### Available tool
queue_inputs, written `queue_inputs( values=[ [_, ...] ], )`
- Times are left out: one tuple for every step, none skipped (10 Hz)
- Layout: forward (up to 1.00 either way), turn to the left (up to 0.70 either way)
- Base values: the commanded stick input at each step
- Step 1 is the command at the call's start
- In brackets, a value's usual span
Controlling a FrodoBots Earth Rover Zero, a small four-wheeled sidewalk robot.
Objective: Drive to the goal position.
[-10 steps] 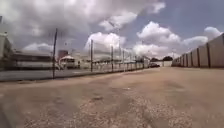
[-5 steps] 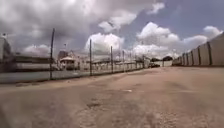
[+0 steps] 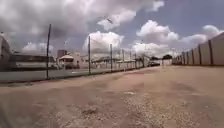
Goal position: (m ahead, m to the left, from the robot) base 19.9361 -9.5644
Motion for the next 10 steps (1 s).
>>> queue_inputs(
  values=[
    [0.6,-0.15],
    [0.6,-0.15],
    [0.6,-0.15],
    [0.6,-0.15],
    [0.6,-0.15],
    [0.6,-0.15],
    [0.6,-0.15],
    [0.6,-0.15],
    [0.6,-0.15],
    [0.6,-0.15]
  ],
)
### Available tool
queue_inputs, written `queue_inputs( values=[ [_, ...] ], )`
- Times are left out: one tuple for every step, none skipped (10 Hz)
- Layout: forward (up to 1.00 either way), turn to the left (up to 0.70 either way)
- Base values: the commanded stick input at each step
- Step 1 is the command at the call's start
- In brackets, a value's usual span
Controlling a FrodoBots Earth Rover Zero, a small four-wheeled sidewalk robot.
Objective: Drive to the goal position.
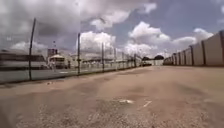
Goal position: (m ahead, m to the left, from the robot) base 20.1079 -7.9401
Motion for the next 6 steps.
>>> queue_inputs(
  values=[
    [0.6,-0.15],
    [0.6,-0.15],
    [0.6,-0.15],
    [0.6,-0.15],
    [0.6,-0.15],
    [0.6,-0.15]
  ],
)
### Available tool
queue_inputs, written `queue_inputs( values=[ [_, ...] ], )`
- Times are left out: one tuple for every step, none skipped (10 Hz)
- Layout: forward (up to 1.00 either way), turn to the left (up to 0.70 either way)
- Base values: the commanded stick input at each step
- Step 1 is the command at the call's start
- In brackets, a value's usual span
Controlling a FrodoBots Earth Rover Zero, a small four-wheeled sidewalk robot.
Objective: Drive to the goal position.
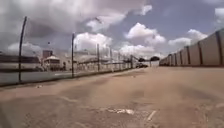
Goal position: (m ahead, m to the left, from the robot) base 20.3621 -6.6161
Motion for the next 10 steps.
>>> queue_inputs(
  values=[
    [0.6,-0.15],
    [0.6,-0.15],
    [0.6,-0.15],
    [0.6,-0.15],
    [0.6,-0.15],
    [0.6,-0.15],
    [0.6,-0.15],
    [0.6,-0.15],
    [0.6,-0.15],
    [0.6,-0.15]
  ],
)
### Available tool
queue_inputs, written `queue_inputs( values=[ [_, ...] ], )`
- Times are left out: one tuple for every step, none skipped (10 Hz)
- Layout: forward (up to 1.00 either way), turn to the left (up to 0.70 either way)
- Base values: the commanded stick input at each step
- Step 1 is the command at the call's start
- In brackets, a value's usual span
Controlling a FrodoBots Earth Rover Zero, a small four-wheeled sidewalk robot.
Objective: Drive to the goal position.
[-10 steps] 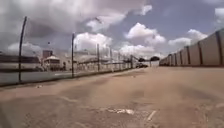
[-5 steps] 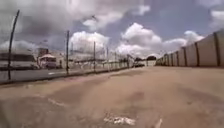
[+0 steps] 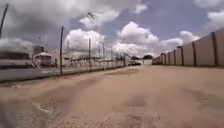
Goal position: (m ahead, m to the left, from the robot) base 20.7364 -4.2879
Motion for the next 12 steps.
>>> queue_inputs(
  values=[
    [0.6,-0.15],
    [0.6,-0.15],
    [0.6,-0.15],
    [0.6,-0.15],
    [0.6,-0.15],
    [0.6,-0.15],
    [0.6,-0.15],
    [0.6,-0.15],
    [0.6,-0.15],
    [0.6,-0.15],
    [0.6,-0.15],
    [0.6,-0.15]
  ],
)
